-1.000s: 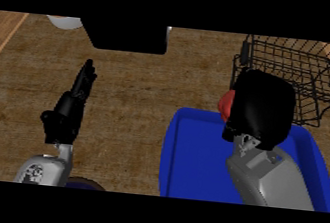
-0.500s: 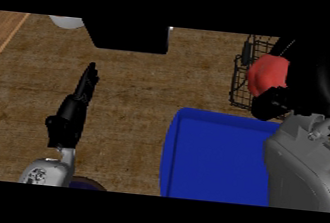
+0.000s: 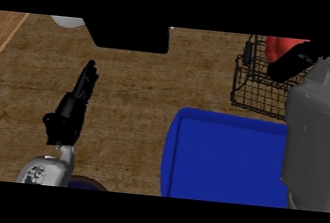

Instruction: Pick the bell pepper from the tray and place it in the tiered basket

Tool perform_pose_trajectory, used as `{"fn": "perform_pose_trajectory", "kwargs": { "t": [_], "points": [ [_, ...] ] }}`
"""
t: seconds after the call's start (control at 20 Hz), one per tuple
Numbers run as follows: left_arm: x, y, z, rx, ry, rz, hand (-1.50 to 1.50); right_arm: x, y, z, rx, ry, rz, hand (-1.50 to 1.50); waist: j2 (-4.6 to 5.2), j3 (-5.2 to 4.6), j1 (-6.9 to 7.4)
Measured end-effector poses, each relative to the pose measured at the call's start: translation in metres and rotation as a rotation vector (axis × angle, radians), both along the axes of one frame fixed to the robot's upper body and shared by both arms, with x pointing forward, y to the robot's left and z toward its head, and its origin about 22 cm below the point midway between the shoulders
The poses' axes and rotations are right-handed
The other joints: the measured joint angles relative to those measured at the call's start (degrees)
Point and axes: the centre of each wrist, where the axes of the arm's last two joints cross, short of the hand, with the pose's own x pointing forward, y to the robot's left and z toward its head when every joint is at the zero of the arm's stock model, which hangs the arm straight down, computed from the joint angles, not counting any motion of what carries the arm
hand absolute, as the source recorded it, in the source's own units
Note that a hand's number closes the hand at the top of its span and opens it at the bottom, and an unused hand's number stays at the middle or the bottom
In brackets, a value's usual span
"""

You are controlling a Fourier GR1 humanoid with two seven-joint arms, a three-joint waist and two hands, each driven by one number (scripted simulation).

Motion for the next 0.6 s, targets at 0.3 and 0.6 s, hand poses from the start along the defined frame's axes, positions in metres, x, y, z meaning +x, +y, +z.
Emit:
{"fn": "perform_pose_trajectory", "kwargs": {
  "t": [0.3, 0.6],
  "points": [
    [-0.004, 0.001, 0.0, 0.002, 0.005, -0.006, 0.0, 0.03, -0.026, -0.004, -0.043, 0.017, -0.07, 1.5, 0.04, 0.01, 0.03],
    [-0.002, -0.008, -0.001, -0.005, 0.006, -0.002, 0.0, 0.053, -0.054, -0.017, -0.091, 0.029, -0.11, 1.5, 0.06, 0.02, -0.06]
  ]
}}
